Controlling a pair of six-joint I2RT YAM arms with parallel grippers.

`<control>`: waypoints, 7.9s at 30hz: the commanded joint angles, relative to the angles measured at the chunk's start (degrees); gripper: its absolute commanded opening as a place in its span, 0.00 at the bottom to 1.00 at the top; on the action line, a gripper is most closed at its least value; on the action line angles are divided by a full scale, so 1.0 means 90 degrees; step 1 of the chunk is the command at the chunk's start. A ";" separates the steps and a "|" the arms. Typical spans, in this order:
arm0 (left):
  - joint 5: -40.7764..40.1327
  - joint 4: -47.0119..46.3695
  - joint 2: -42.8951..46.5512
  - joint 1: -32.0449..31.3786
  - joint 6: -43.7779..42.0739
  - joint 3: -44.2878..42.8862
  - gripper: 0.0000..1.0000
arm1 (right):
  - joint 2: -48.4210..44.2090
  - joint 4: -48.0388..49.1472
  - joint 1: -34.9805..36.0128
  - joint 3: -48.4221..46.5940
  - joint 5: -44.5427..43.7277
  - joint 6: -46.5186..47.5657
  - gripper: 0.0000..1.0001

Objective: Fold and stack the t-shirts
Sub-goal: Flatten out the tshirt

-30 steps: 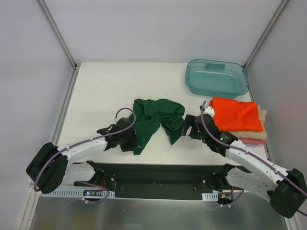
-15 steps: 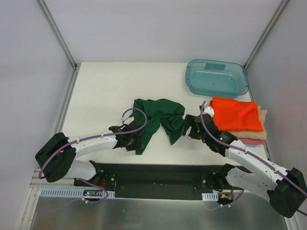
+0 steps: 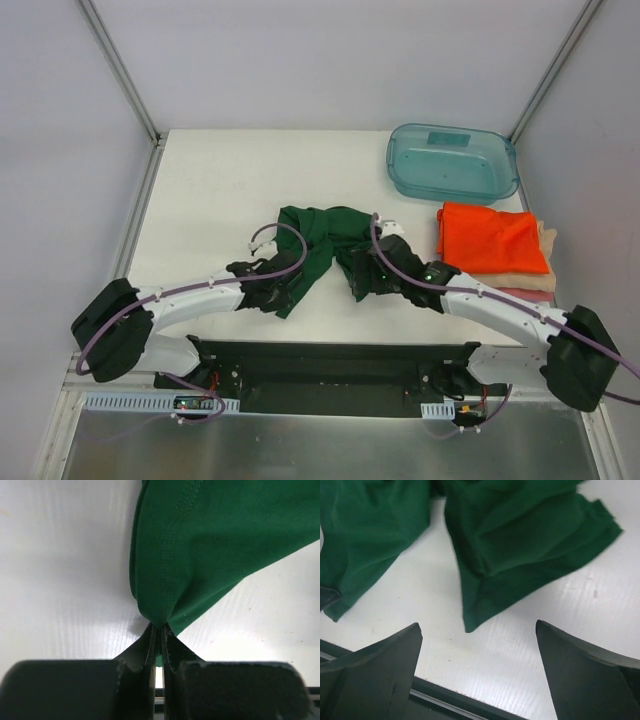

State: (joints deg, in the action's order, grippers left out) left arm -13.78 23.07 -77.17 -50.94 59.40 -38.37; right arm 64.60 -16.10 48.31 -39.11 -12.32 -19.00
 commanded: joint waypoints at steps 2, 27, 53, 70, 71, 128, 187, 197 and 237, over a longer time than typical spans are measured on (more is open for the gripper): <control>-0.0812 0.0493 0.0975 -0.0014 0.0031 0.0171 0.00 | 0.1043 0.0177 0.0627 -0.0839 -0.0057 0.0374 0.97; -0.1447 0.0493 0.2861 -0.0014 0.0236 0.0601 0.00 | 0.2754 0.0344 0.1087 -0.1259 -0.1434 0.0003 0.17; -0.4805 0.1255 0.4257 0.1128 -0.2624 -0.3928 0.00 | -0.1708 -0.1912 -0.1071 -0.4431 -0.2010 0.2853 0.01; -0.5412 -0.0596 0.3791 0.1128 -0.5102 -0.5142 0.00 | -0.0900 -0.1768 -0.1062 -0.6455 -0.2595 0.3888 0.01; -0.5451 -0.0794 0.3499 0.1138 -0.5279 -0.5180 0.00 | -0.0676 -0.1515 -0.1071 -0.6474 -0.2751 0.4053 0.01; -0.0701 0.2295 0.2960 0.4341 -0.1646 -0.1831 0.99 | -0.1193 -0.1249 -0.1795 -0.0986 0.0744 0.1145 0.96; 0.0996 0.0093 0.0811 0.4869 -0.1580 -0.0043 0.99 | 0.6041 -0.1372 -0.1334 -0.6333 0.2345 0.2024 0.96; 0.0457 0.0122 -0.0535 0.5151 -0.1658 -0.0686 0.99 | 0.6925 -0.1972 -0.1833 -0.6858 0.2336 0.1614 0.96; 0.1172 0.0786 -0.2578 0.4956 -0.2810 -0.3081 0.99 | 0.3867 -0.1209 -0.1607 -0.3818 -0.0087 0.1349 0.96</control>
State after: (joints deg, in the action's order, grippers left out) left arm -0.60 29.63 -99.26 -6.96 35.57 -68.14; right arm 99.18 -25.82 35.94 -70.61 -12.60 -8.95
